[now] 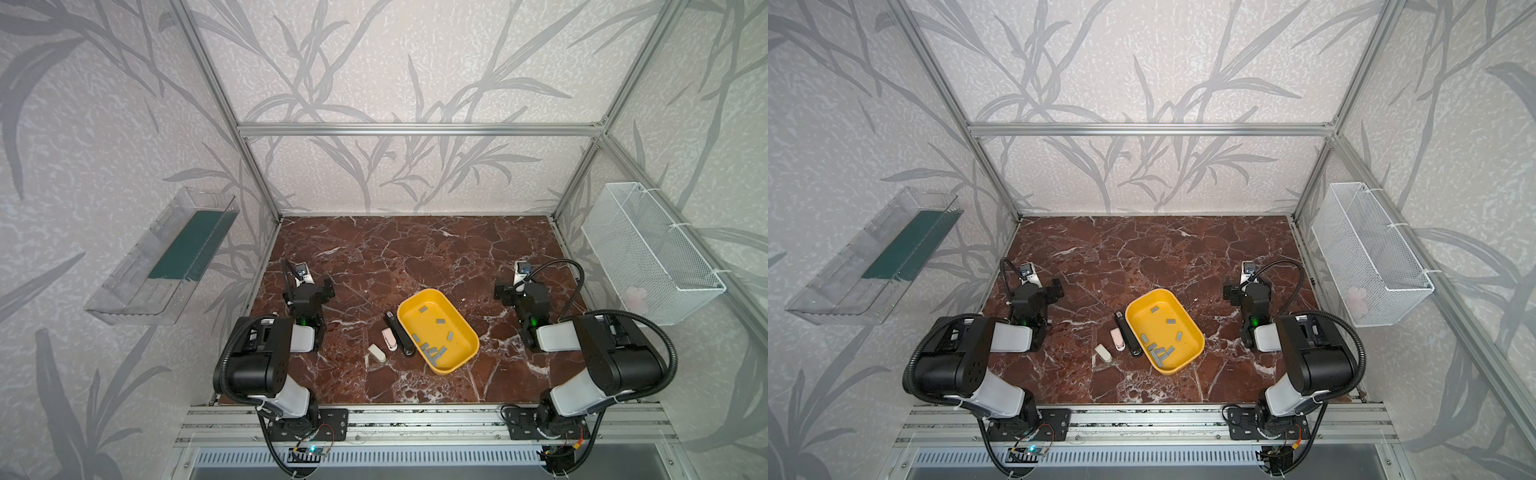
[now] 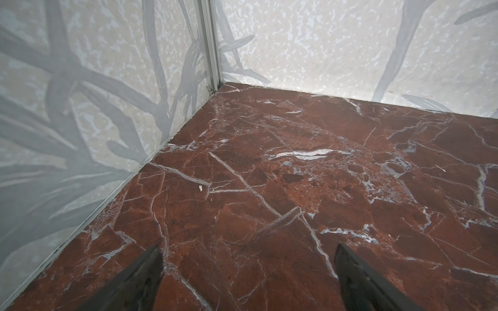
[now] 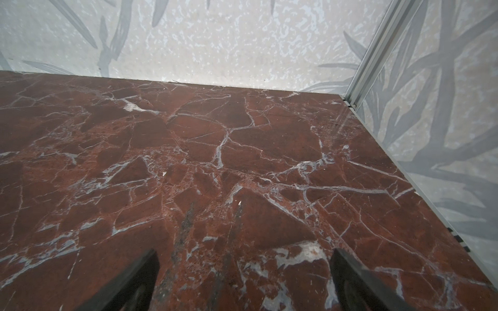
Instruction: Load the staples into the stapler
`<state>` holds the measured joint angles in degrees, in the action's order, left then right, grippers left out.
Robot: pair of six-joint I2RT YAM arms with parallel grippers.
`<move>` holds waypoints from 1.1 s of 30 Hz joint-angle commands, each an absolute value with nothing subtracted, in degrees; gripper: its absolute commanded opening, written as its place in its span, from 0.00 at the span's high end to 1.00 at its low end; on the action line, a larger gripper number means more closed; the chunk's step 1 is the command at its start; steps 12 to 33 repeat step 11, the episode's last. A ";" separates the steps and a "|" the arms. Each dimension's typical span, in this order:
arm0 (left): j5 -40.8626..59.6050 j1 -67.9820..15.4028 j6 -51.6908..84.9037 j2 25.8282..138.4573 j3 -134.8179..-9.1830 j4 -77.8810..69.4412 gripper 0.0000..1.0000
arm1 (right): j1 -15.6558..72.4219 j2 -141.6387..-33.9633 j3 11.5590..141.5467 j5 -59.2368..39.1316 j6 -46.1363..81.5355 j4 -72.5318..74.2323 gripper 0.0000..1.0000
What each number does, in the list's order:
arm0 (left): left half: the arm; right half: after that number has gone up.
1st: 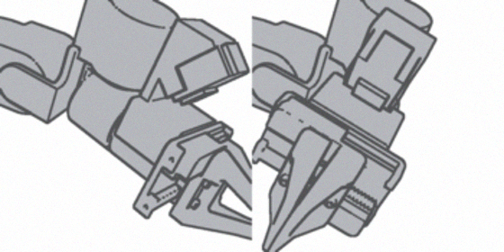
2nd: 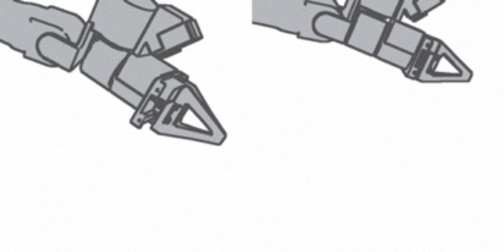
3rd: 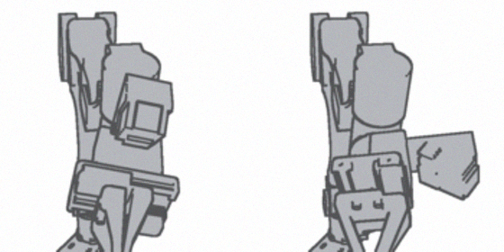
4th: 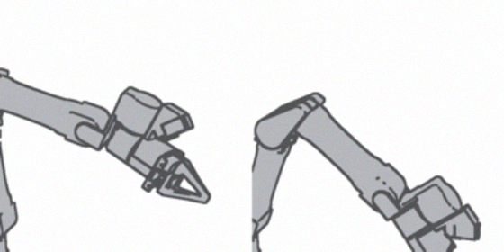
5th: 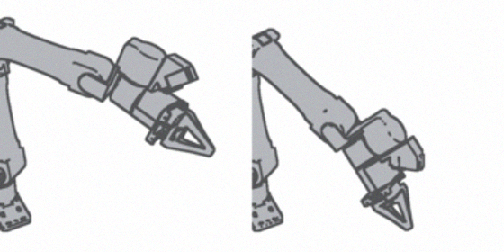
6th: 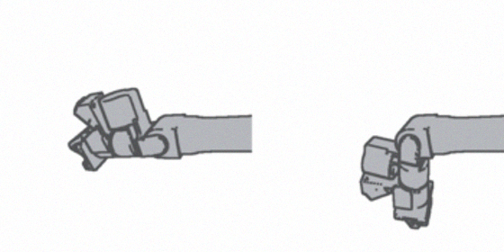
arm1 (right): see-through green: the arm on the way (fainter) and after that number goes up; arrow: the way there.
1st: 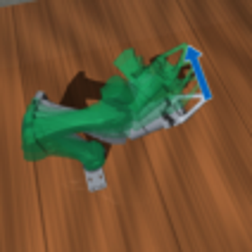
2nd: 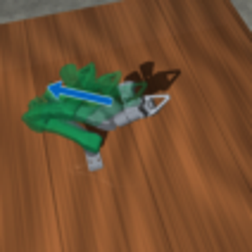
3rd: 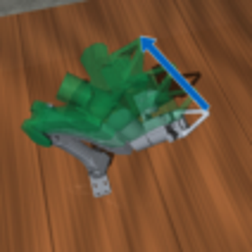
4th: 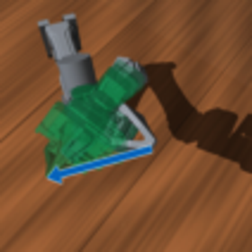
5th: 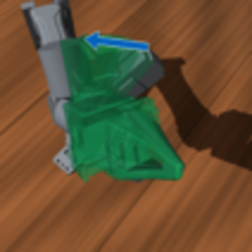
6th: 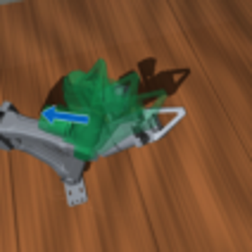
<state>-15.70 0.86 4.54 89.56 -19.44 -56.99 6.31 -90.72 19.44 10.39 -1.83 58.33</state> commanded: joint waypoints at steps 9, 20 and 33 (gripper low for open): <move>-16.03 0.38 3.52 90.09 -20.66 -56.42 0.01 | 6.61 -91.05 20.48 8.61 -3.04 58.01 0.01; -16.00 0.43 3.52 90.08 -20.49 -56.66 0.01 | 6.59 -90.99 20.47 8.61 -3.04 58.01 0.01; -16.00 0.43 3.52 90.08 -20.49 -56.66 0.01 | 6.59 -90.99 20.47 8.61 -3.04 58.01 0.01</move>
